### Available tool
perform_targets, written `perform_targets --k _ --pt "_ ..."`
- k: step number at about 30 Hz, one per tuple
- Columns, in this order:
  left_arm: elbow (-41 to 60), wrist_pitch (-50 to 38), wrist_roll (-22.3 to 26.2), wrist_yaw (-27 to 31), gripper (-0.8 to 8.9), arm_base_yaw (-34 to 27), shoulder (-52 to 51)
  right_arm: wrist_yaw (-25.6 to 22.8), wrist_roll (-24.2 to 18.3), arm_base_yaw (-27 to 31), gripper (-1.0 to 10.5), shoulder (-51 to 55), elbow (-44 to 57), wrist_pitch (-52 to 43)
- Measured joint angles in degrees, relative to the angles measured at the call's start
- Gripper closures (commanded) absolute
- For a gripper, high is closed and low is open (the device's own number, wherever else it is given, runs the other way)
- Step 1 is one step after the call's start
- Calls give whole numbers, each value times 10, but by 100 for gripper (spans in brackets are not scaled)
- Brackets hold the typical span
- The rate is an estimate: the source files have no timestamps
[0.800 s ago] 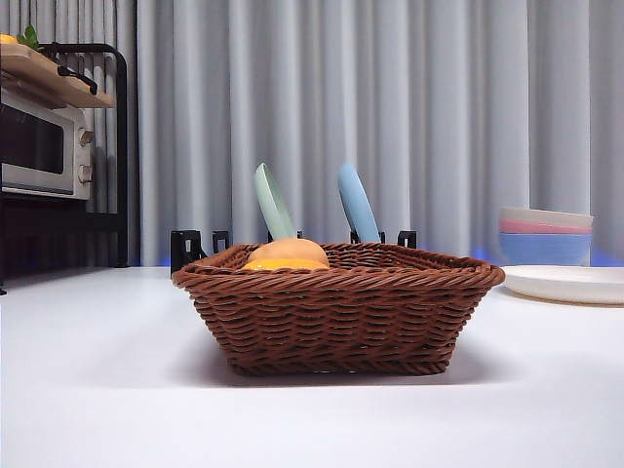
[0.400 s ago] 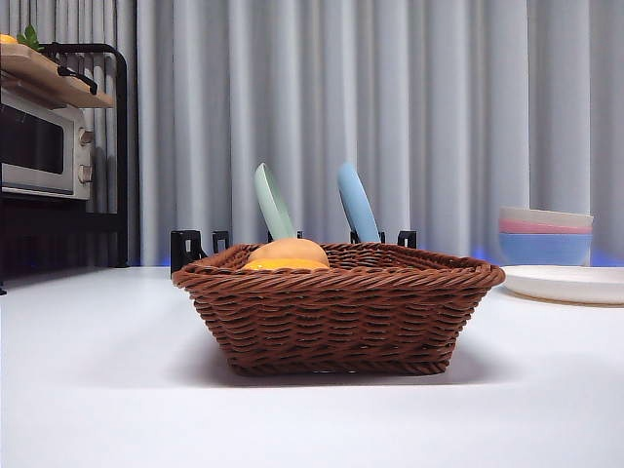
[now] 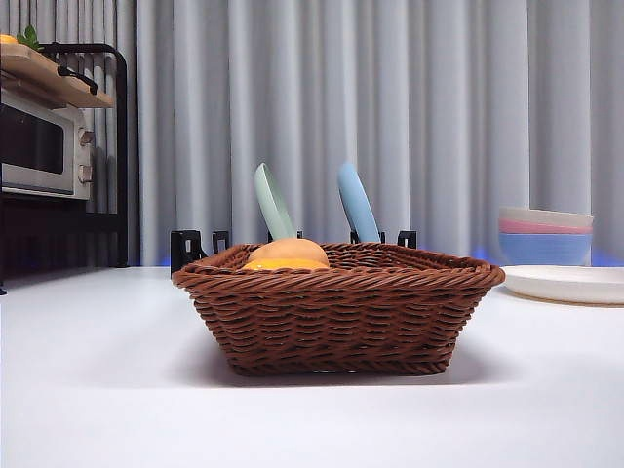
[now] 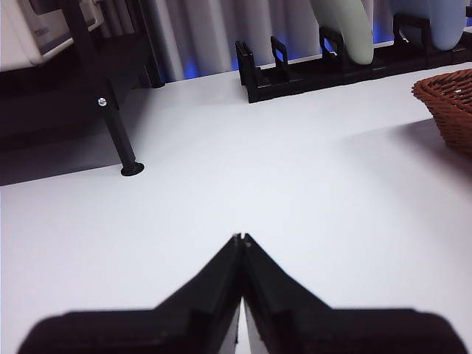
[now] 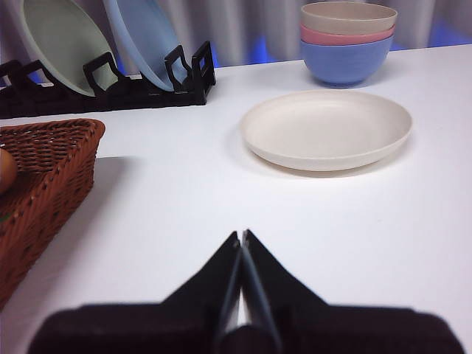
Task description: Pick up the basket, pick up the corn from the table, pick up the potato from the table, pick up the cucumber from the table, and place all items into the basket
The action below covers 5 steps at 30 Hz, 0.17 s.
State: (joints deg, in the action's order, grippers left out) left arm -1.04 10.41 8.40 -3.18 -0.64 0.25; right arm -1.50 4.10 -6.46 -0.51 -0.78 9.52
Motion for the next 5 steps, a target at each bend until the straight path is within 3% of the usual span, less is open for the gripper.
perform_targets --k 5 --pt "0 0 0 0 817 0 0 0 0 0 963 0 0 0"
